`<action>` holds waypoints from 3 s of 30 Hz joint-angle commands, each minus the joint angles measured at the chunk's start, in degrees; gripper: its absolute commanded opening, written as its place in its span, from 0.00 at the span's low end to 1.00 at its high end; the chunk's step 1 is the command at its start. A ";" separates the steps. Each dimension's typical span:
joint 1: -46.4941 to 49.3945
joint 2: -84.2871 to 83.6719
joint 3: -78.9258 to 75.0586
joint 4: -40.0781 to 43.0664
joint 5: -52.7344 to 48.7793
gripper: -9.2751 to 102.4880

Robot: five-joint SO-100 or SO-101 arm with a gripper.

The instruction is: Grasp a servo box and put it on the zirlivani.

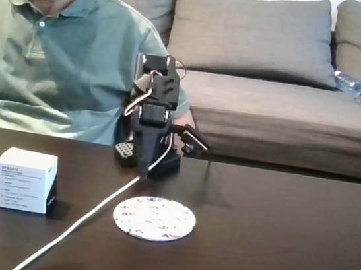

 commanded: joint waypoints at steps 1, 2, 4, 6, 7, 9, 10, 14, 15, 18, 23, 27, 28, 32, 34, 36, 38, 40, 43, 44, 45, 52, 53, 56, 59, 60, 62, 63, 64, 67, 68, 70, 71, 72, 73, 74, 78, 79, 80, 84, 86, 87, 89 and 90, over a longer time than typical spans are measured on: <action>-0.35 0.44 -0.26 -0.53 0.00 0.08; -0.35 0.44 -0.26 -0.53 0.00 0.08; -0.35 0.44 -0.26 -0.53 0.00 0.08; -0.35 0.44 -0.26 -0.53 0.00 0.08; -0.35 0.44 -0.26 -0.53 0.00 0.08; -0.35 0.44 -0.26 -0.53 0.00 0.08; -0.35 0.44 -0.26 -0.53 0.00 0.08; -0.35 0.44 -0.26 -0.53 0.00 0.08; -0.35 0.44 -0.26 -0.53 0.00 0.08; -0.35 0.44 -0.26 -0.53 0.00 0.08; -0.26 0.44 -0.26 -0.53 0.09 0.08; -0.26 0.44 -0.26 -0.53 0.18 0.08; -0.26 0.44 -0.26 -0.53 0.18 0.08; -0.26 0.44 -0.26 -0.53 0.26 0.08; -0.26 0.44 -0.26 -0.53 0.26 0.08; -0.26 0.44 -0.26 -0.53 0.26 0.08; -0.26 0.44 -0.26 -0.53 0.26 0.08; -0.26 0.44 -0.26 -0.53 0.26 0.08; -0.26 0.44 -0.26 -0.53 0.26 0.08; -0.26 0.44 -0.26 -0.53 0.26 0.08; -0.26 0.44 -0.26 -0.53 0.26 0.08; 0.35 -0.26 -3.60 -0.35 -1.67 0.09; 0.62 -0.44 -6.68 0.35 -3.96 0.09; 1.49 -0.88 -20.39 4.57 -7.03 0.09; 5.45 -7.29 -38.50 8.79 -8.44 0.09; 7.03 -11.69 -44.30 10.63 -9.14 0.09; 10.99 -23.03 -55.11 14.94 -10.11 0.09; 13.45 -29.36 -60.12 17.40 -10.46 0.09; 15.82 -35.77 -64.95 20.21 -11.43 0.09; 21.71 -53.17 -78.66 28.04 -15.47 0.09; 23.82 -58.18 -82.62 29.97 -16.61 0.09; 28.21 -66.45 -89.82 32.26 -18.63 0.09; 30.50 -69.79 -92.64 32.43 -19.78 0.09; 32.61 -72.86 -95.10 32.61 -21.09 0.09; 34.45 -75.50 -96.94 32.87 -22.50 0.09; 35.95 -77.78 -98.00 33.22 -24.08 0.09; 39.11 -82.97 -94.83 33.22 -29.44 0.09; 39.64 -83.23 -93.08 33.22 -30.94 0.11; 40.17 -83.14 -91.05 33.22 -32.52 0.14; 42.80 -79.37 -82.44 32.43 -42.01 0.30; 44.21 -76.82 -78.13 31.11 -46.49 0.34; 44.82 -75.94 -76.03 29.53 -47.99 0.35; 46.32 -74.88 -72.33 26.10 -50.27 0.36; 46.93 -74.79 -70.84 24.61 -50.98 0.37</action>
